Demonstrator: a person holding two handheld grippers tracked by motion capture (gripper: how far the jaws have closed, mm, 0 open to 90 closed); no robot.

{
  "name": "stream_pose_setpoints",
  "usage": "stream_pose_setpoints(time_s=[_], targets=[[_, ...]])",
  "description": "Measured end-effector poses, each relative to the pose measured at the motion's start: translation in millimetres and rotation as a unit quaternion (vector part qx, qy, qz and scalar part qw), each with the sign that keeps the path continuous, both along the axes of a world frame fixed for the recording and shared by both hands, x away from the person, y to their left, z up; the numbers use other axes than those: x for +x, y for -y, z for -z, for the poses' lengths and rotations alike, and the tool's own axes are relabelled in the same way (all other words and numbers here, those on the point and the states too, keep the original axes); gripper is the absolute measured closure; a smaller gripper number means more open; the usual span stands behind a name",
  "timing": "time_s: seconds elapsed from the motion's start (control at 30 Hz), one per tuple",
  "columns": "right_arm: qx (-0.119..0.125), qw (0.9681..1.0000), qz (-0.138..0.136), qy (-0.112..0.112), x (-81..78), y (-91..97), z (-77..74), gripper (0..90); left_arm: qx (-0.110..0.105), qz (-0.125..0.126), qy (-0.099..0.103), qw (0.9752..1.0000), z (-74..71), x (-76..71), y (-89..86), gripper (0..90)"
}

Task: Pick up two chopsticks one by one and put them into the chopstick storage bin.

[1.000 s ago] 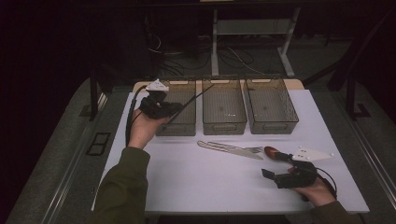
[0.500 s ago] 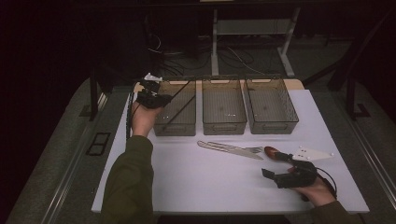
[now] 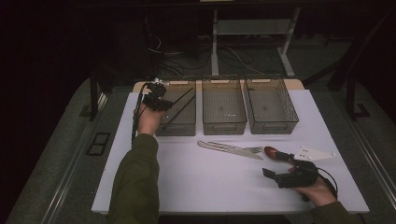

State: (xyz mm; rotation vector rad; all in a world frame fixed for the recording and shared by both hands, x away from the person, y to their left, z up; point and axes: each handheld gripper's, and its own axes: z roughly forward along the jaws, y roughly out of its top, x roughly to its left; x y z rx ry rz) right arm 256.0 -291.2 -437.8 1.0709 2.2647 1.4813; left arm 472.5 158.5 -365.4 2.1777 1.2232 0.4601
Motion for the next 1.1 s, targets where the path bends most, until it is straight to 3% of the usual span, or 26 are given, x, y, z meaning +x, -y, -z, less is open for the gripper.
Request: stream_pose_setpoints(time_s=[0.33, 0.53, 0.7, 0.9, 1.07, 1.1], targets=[[0.001, 1.0, 0.0, -0.001, 0.0, 0.3, -0.1, 11.4, 0.021, 0.003, -0.018, 0.9996, 10.3, 3.3, 2.1, 85.3], [0.001, 1.0, -0.001, -0.001, -0.9, 0.1, -0.6, 11.4, 0.022, 0.004, -0.023, 0.9995, 14.3, 3.8, 0.4, 84.4], [0.002, 1.0, 0.0, 0.0, -0.5, 0.8, -0.7, 11.4, 0.024, 0.006, -0.015, 0.9996, 13.9, 3.1, -0.1, 72.2], [0.001, 1.0, 0.002, -0.001, 0.2, 0.6, -0.2, 11.4, -0.019, 0.038, 0.017, 0.999, 1.0, -7.0, 1.2, 58.1], [0.0, 1.0, 0.002, -0.001, -0.2, 0.6, -0.1, 11.4, -0.06, 0.089, 0.045, 0.9932, -13.0, -23.7, 5.7, 47.8], [0.0, 1.0, 0.002, -0.001, -0.2, 0.6, -0.1, 11.4, -0.07, 0.09, 0.051, 0.9922, -14.1, -27.7, 6.9, 47.0]])
